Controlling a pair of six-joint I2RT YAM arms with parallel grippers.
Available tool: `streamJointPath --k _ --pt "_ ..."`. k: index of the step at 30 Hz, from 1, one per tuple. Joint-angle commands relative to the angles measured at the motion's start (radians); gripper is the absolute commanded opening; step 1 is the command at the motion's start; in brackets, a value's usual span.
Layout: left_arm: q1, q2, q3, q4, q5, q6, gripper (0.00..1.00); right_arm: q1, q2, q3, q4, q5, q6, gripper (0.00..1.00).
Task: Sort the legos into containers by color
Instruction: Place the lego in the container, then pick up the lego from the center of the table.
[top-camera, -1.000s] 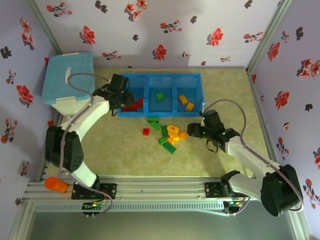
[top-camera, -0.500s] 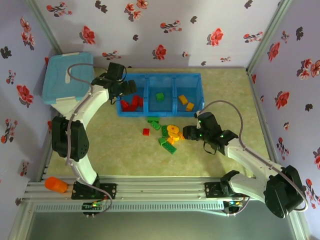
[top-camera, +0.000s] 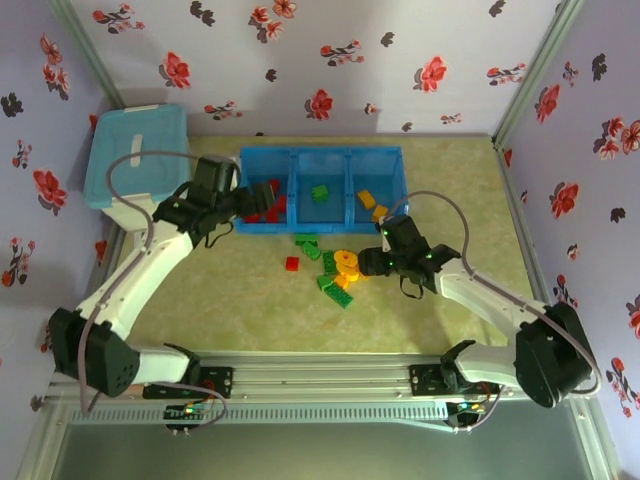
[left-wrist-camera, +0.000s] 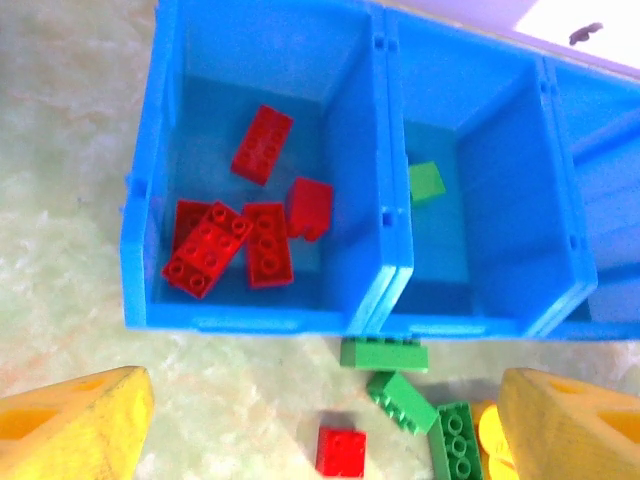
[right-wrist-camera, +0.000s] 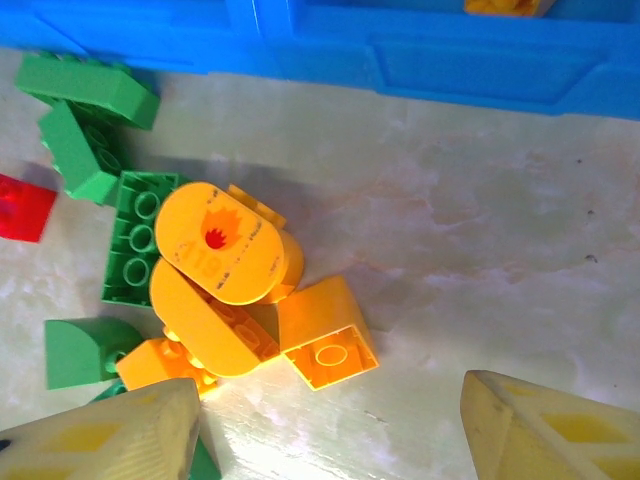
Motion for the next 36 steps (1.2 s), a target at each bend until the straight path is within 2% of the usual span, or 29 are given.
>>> streamJointPath --k 1,10,23,28,32,36 --pt "-0.025 -0.075 -0.083 0.013 0.006 -0.012 0.89 0.012 0.066 0.031 -0.046 0.033 -0.032 0.69" --pt "-0.047 -0.215 -0.245 0.003 -0.003 -0.045 0.87 0.042 0.220 0.069 -0.046 0.060 -0.049 0.67" --pt "-0.047 -0.282 -0.309 -0.027 -0.035 -0.051 0.87 0.047 0.365 0.120 -0.019 0.098 -0.060 0.63" --pt "-0.047 -0.296 -0.330 -0.031 -0.038 -0.057 0.87 0.047 0.367 0.117 -0.015 0.102 -0.060 0.54" --pt "-0.046 -0.301 -0.362 -0.031 -0.035 -0.069 0.86 0.047 0.338 0.118 -0.033 0.107 -0.061 0.39" --pt "-0.052 -0.312 -0.400 -0.029 -0.031 -0.082 0.86 0.047 0.281 0.117 -0.054 0.122 -0.061 0.32"
